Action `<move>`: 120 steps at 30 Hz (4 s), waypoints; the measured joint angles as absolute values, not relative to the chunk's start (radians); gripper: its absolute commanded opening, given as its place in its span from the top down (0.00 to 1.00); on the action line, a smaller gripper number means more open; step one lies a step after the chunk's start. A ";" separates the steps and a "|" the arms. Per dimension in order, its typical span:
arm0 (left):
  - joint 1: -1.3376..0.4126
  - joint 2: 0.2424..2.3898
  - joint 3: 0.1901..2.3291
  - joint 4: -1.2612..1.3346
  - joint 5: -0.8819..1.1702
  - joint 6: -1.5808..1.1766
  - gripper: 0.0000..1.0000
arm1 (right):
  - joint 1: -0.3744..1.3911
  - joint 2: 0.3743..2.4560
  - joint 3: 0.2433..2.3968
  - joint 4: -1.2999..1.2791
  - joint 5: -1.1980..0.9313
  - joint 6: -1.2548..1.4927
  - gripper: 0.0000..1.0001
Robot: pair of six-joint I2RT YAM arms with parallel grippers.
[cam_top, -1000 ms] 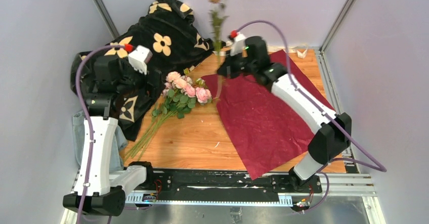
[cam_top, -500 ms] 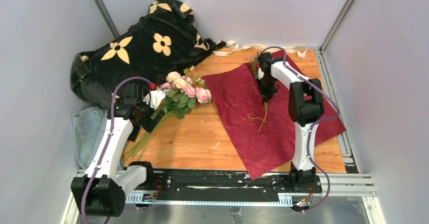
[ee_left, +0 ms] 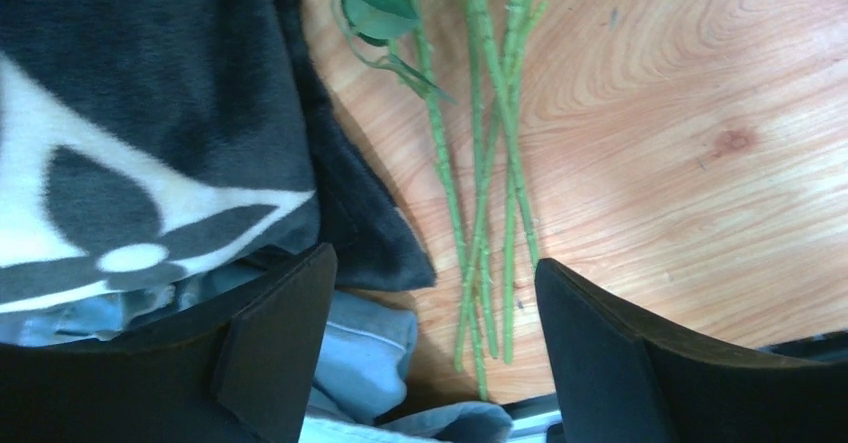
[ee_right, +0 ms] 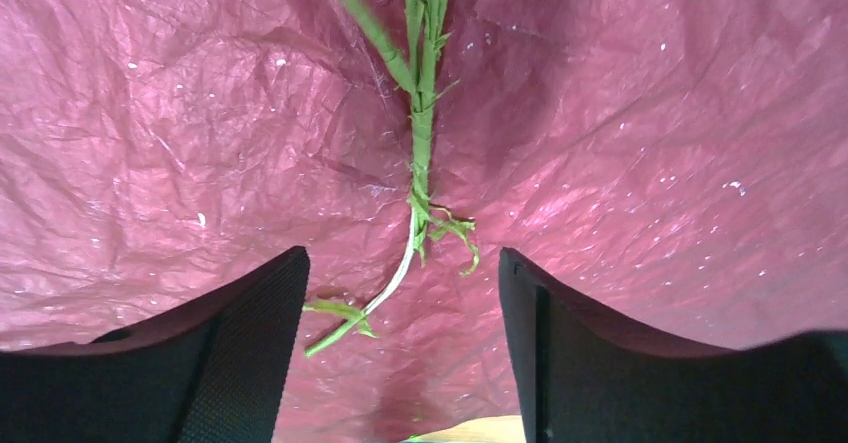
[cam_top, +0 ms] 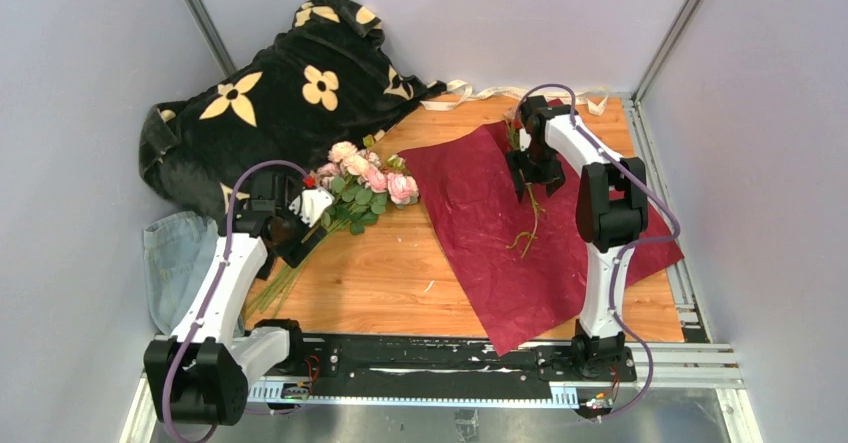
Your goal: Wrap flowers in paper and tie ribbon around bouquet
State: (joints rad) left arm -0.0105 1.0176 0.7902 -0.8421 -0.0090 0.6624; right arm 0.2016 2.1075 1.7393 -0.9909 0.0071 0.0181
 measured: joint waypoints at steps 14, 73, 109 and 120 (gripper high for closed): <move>-0.069 1.226 0.771 -0.686 0.134 0.608 0.66 | 0.263 1.601 1.431 -0.728 -0.022 0.074 0.23; -0.081 1.084 1.368 -0.603 0.720 -0.221 1.00 | 0.878 1.793 1.569 0.282 -0.537 0.397 0.67; -0.087 1.065 0.685 -0.657 0.019 0.760 0.31 | 0.150 1.946 1.514 -0.894 -0.080 0.025 0.78; -0.087 1.119 0.653 -0.593 0.020 0.787 0.48 | 0.151 1.924 1.560 -0.912 -0.083 0.021 0.19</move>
